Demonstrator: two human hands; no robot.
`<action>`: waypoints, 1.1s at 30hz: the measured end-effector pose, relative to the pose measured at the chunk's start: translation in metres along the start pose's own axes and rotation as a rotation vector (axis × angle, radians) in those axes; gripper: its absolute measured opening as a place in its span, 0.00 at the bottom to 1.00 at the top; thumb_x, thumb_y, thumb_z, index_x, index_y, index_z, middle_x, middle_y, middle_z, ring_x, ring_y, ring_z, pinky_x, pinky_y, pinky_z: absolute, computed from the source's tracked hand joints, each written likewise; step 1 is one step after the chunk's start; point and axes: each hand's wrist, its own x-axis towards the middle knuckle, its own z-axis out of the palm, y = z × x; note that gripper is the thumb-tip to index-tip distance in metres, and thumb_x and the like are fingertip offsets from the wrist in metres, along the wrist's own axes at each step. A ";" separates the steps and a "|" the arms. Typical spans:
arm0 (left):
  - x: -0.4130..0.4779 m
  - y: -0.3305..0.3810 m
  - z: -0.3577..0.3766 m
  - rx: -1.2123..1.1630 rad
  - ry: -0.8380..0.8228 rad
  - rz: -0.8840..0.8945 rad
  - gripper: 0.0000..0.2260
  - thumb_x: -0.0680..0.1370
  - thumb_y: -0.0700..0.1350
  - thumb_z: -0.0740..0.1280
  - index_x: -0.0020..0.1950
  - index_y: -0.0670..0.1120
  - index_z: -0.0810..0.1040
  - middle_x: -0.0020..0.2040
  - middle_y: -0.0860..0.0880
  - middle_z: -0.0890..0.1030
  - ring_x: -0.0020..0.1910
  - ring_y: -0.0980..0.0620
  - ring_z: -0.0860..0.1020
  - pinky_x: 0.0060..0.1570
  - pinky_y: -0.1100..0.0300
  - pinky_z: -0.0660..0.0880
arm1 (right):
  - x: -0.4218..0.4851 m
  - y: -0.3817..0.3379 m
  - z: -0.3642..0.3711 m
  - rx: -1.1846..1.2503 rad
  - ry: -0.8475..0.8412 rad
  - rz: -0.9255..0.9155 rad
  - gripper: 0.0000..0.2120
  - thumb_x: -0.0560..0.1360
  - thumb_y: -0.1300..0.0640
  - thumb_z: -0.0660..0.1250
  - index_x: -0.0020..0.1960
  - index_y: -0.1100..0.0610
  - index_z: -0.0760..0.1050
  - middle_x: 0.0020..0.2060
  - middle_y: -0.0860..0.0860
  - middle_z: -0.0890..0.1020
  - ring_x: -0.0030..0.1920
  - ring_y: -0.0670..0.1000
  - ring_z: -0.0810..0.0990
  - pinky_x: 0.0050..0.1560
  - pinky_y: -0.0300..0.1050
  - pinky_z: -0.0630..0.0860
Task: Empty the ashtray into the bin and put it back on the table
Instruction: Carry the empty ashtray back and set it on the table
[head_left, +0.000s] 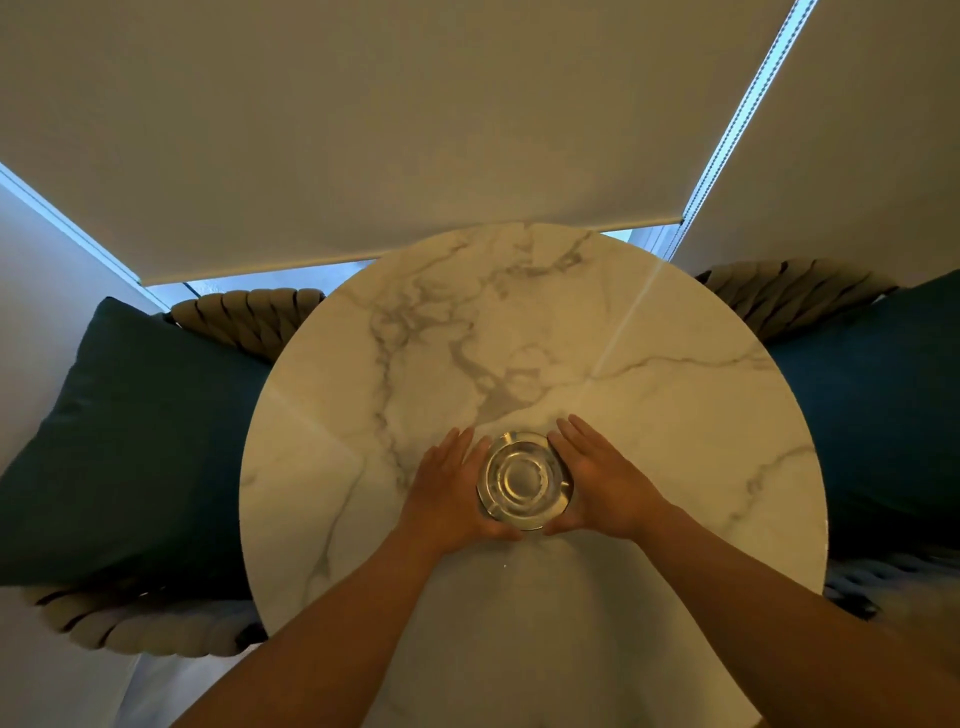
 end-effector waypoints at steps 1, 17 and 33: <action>0.002 -0.002 0.004 0.013 -0.008 -0.003 0.58 0.58 0.76 0.69 0.80 0.51 0.55 0.82 0.47 0.56 0.81 0.46 0.51 0.78 0.48 0.52 | 0.001 0.001 0.003 -0.017 0.001 -0.006 0.61 0.56 0.29 0.74 0.76 0.62 0.55 0.78 0.60 0.55 0.79 0.58 0.47 0.78 0.49 0.48; 0.025 -0.015 0.027 -0.001 0.030 -0.055 0.52 0.62 0.69 0.73 0.80 0.51 0.56 0.81 0.47 0.57 0.81 0.47 0.52 0.77 0.48 0.52 | 0.020 0.017 0.037 -0.060 0.012 0.127 0.59 0.63 0.29 0.69 0.78 0.58 0.44 0.79 0.59 0.45 0.78 0.62 0.39 0.77 0.60 0.48; 0.033 -0.016 0.025 -0.030 0.065 -0.037 0.46 0.67 0.66 0.74 0.78 0.48 0.62 0.80 0.45 0.60 0.80 0.46 0.55 0.77 0.50 0.54 | 0.018 0.028 0.030 -0.063 0.081 0.133 0.51 0.68 0.34 0.70 0.78 0.59 0.51 0.78 0.61 0.53 0.78 0.62 0.46 0.77 0.57 0.51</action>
